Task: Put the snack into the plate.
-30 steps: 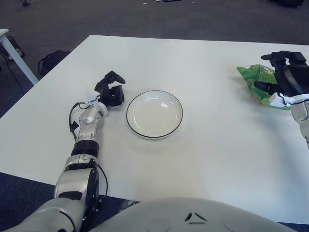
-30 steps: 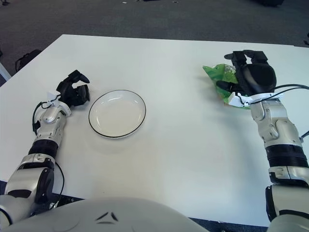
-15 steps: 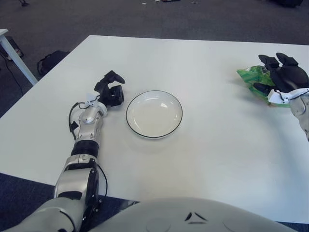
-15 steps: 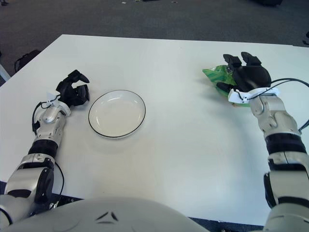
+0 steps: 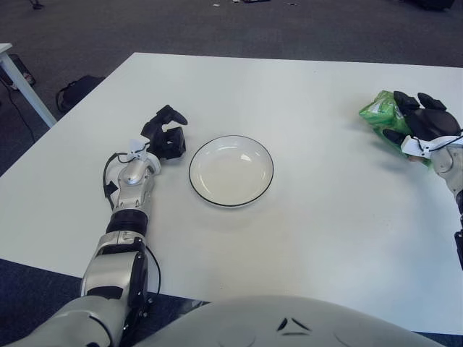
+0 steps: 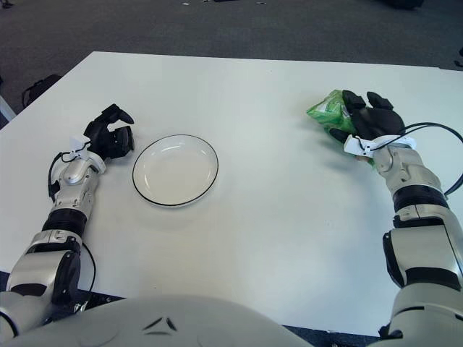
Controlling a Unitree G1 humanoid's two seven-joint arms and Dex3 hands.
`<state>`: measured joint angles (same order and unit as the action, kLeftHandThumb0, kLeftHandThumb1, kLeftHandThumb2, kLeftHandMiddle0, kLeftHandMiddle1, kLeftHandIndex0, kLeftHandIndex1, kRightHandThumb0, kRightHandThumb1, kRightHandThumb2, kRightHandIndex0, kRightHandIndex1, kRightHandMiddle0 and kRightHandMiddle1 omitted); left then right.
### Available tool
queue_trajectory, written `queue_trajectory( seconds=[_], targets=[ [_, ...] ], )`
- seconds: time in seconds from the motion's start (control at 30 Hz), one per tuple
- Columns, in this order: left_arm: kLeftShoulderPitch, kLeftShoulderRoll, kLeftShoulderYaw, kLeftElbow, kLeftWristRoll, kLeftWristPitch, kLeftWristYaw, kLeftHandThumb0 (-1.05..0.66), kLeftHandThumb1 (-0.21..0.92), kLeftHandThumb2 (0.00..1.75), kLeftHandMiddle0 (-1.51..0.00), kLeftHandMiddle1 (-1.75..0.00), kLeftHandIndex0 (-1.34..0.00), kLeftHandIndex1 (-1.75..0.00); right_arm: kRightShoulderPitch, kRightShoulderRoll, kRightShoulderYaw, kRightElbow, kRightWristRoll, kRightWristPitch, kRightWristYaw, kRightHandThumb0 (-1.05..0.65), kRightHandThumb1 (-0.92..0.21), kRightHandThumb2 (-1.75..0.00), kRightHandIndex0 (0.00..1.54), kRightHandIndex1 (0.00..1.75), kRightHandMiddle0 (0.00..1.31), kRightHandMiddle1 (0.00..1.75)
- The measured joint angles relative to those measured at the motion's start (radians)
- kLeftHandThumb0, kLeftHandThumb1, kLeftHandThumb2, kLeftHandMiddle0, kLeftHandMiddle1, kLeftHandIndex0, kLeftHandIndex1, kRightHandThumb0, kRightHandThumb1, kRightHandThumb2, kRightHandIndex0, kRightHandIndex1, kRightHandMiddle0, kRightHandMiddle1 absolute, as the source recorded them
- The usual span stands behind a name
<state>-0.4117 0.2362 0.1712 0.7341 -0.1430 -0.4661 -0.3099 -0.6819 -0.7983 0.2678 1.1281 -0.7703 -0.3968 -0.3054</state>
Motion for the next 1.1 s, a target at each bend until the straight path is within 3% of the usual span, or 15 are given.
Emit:
queue_trajectory(
  seconds=[0.17,0.37,0.8,1.1],
  targets=[
    [0.000,0.000,-0.001,-0.001,0.003,0.000,0.005,-0.43,0.49,1.10,-1.07,-1.75,-0.48,-1.75,-0.021,0.014,0.061,0.057,-0.008,-0.004,-0.008,-1.05,-0.92,-0.90,0.00,0.00,0.00,0.00],
    [0.005,-0.001,-0.001,-0.013,0.003,0.000,0.008,-0.43,0.49,1.10,-1.07,-1.75,-0.47,-1.75,-0.065,0.008,0.108,0.088,-0.002,-0.003,0.053,-1.05,-0.92,-0.92,0.00,0.00,0.00,0.00],
    [0.012,-0.001,-0.001,-0.024,0.002,0.000,0.009,-0.43,0.49,1.09,-1.06,-1.75,-0.47,-1.75,-0.096,0.007,0.114,0.097,0.070,0.021,0.192,-1.05,-0.92,-0.99,0.00,0.00,0.00,0.00],
    [0.012,-0.001,-0.001,-0.024,-0.001,-0.002,0.008,-0.43,0.49,1.11,-1.08,-1.75,-0.48,-1.75,-0.100,0.007,0.118,0.097,0.090,0.035,0.195,-1.05,-0.92,-0.98,0.00,0.00,0.00,0.00]
  ],
)
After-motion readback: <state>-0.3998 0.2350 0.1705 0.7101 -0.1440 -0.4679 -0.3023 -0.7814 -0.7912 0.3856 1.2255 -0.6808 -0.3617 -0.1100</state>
